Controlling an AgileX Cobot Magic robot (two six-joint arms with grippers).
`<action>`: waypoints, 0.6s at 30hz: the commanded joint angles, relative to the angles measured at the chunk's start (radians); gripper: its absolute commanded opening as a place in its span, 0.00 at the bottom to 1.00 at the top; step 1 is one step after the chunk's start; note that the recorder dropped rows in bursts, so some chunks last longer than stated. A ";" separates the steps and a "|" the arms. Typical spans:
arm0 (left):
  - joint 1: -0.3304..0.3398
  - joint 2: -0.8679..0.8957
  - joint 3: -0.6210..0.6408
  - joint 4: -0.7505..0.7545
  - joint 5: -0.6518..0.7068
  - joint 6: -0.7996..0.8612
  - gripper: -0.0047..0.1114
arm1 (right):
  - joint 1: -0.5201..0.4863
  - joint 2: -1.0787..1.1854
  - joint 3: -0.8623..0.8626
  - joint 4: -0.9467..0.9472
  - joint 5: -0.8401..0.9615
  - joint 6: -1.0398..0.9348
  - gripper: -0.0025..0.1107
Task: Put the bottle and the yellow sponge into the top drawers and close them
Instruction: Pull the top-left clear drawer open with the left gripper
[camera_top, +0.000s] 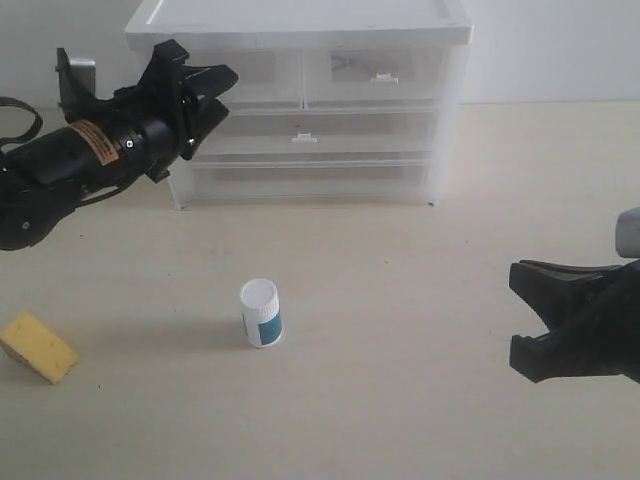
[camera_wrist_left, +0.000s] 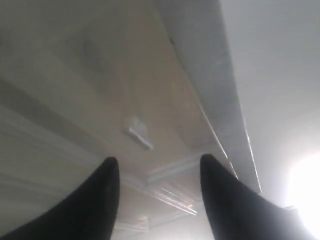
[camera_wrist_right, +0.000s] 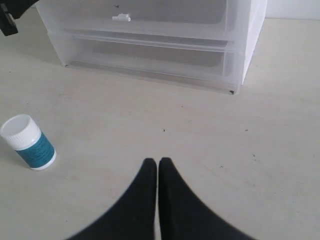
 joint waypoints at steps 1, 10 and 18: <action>-0.008 0.030 -0.046 -0.035 -0.001 -0.011 0.47 | 0.000 0.000 -0.005 -0.003 -0.011 0.005 0.03; -0.008 0.072 -0.088 -0.058 0.037 -0.026 0.17 | 0.000 0.000 -0.005 -0.003 -0.013 0.005 0.03; -0.029 0.046 0.016 0.063 -0.196 0.060 0.07 | 0.000 0.000 -0.005 -0.003 -0.024 0.004 0.03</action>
